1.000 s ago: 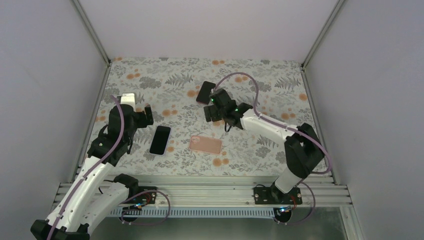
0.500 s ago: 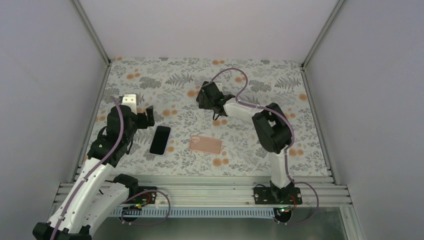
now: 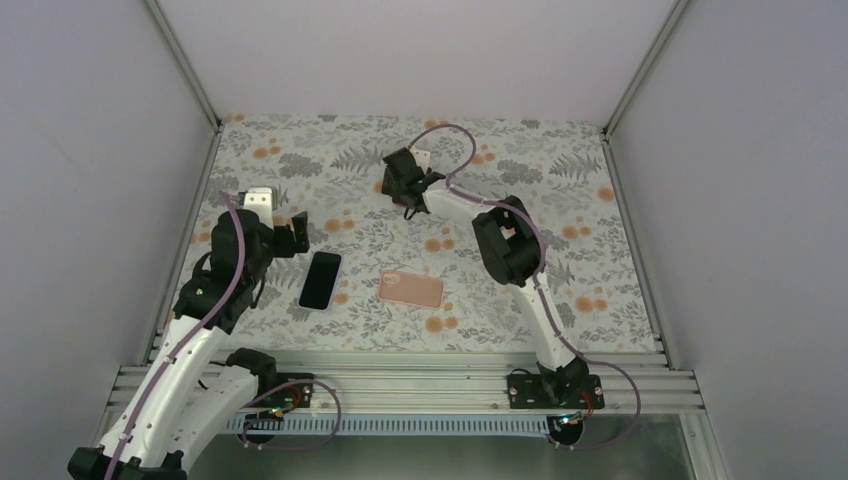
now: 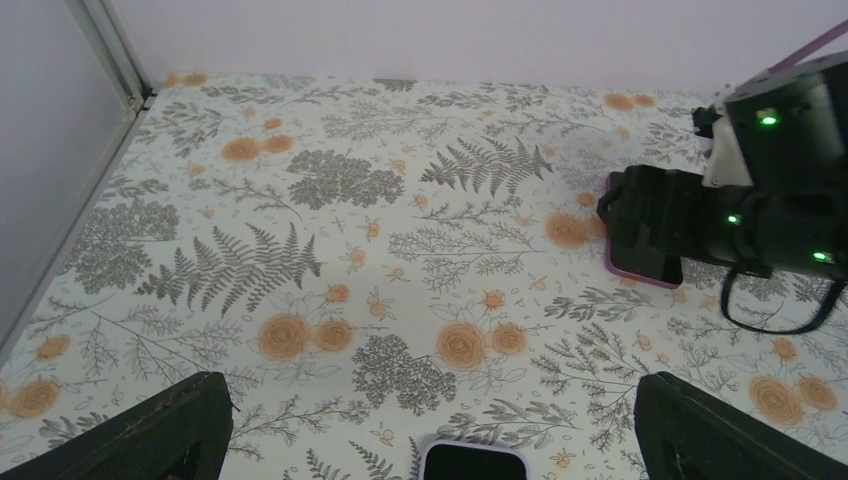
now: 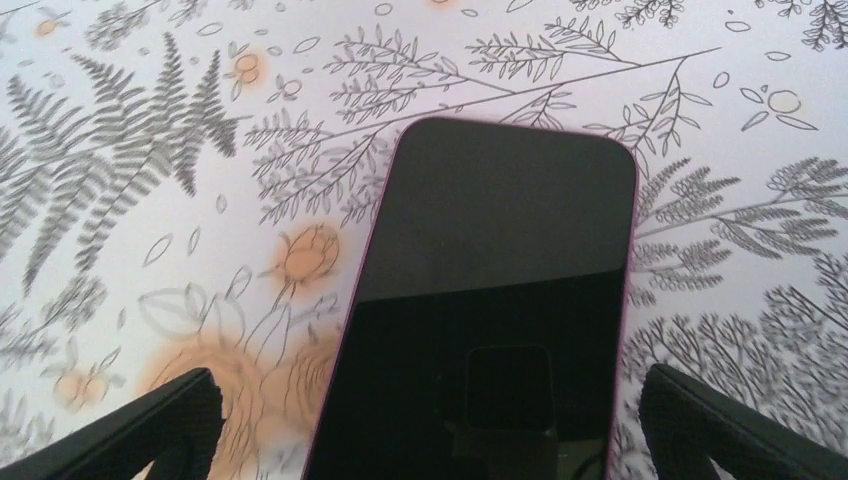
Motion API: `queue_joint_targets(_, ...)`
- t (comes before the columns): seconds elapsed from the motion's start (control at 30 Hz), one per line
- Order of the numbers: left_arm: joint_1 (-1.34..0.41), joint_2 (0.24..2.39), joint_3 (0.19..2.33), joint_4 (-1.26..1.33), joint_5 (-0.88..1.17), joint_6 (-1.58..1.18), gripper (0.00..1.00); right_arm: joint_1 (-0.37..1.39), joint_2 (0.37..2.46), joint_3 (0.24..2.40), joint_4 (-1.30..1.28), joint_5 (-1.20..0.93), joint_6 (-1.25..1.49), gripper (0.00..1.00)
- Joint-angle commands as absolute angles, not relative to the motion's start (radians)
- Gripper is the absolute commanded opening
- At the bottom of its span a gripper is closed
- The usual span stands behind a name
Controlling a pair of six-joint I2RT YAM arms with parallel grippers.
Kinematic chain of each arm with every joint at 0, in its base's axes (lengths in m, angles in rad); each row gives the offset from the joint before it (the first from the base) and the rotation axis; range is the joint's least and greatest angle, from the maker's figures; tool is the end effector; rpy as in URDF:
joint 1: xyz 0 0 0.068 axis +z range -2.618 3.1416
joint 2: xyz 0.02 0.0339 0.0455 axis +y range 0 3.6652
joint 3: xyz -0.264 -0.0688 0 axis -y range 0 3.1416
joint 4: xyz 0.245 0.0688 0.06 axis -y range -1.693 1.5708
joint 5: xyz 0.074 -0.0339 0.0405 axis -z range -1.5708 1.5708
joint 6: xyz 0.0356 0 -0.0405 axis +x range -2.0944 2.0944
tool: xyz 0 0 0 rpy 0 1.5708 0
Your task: Put the phone into the phone case
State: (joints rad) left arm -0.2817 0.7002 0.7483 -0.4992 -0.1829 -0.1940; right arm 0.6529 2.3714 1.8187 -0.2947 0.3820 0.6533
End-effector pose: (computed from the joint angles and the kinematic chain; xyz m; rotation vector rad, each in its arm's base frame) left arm 0.1536 -0.0377 0.3078 -0.0273 2.0156 -0.1178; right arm 0.4214 0.3056 0.1395 0.1717 2.3407 0.1787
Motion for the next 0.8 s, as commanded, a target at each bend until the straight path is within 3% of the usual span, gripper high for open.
queue_joint_targets(0.0, -0.274, 0.7, 0.778, -0.489, -0.156, -0.178, 1.0, 0.645, 2.464, 1.949, -0.438, 0.488, 0.753, 0.99)
queue_joint_targets(0.23, -0.27, 0.697, 0.779, -0.488, -0.142, -0.176, 1.0, 0.644, 2.491, 1.965, -0.475, 0.527, 0.77, 1.0)
queue_joint_targets(0.5, -0.267, 0.699, 0.779, -0.488, -0.137, -0.176, 1.0, 0.641, 2.504, 1.963, -0.523, 0.548, 0.751, 0.93)
queue_joint_targets(0.77, -0.266, 0.706, 0.78, -0.489, -0.133, -0.176, 1.0, 0.614, 2.39, 1.751, -0.439, 0.485, 0.682, 0.82)
